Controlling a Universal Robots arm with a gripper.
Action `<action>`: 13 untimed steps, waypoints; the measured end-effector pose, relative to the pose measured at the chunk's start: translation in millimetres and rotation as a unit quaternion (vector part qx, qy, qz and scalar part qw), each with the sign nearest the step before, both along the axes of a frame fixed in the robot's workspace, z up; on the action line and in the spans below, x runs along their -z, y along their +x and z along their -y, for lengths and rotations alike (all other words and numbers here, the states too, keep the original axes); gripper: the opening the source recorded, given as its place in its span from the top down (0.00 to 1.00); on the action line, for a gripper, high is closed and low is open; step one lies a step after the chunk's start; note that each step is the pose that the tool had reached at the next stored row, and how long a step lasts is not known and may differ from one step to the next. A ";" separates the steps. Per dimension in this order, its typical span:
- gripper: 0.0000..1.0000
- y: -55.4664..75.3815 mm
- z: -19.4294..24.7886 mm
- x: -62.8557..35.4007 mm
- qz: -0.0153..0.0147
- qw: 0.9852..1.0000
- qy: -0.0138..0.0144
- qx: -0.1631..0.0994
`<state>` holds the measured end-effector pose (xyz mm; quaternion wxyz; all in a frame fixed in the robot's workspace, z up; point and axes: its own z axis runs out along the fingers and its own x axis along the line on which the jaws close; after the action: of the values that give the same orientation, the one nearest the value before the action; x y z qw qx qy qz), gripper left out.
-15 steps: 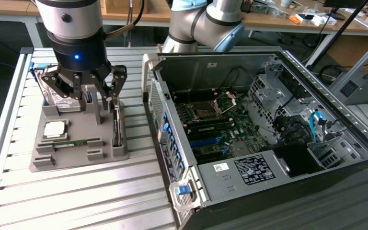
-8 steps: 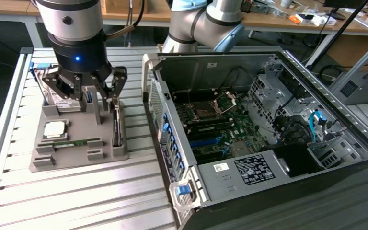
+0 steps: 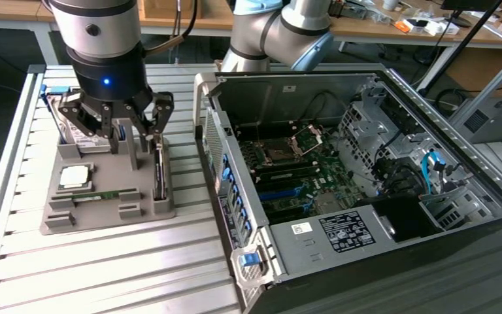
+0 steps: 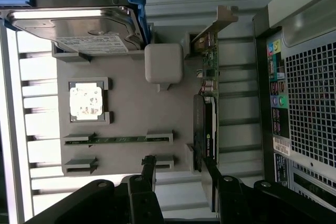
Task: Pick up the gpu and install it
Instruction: 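Pick up the gpu and move the gpu toward the slot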
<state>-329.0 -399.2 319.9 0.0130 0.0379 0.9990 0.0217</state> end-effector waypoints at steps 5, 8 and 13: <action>0.52 0.2 0.0 1.1 0.000 1.000 0.000 0.000; 0.52 0.4 0.0 1.9 0.000 1.000 0.000 0.000; 0.52 0.7 0.0 3.4 0.000 1.000 0.000 0.000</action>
<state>-328.4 -399.2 316.5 0.0130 0.0379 0.9990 0.0217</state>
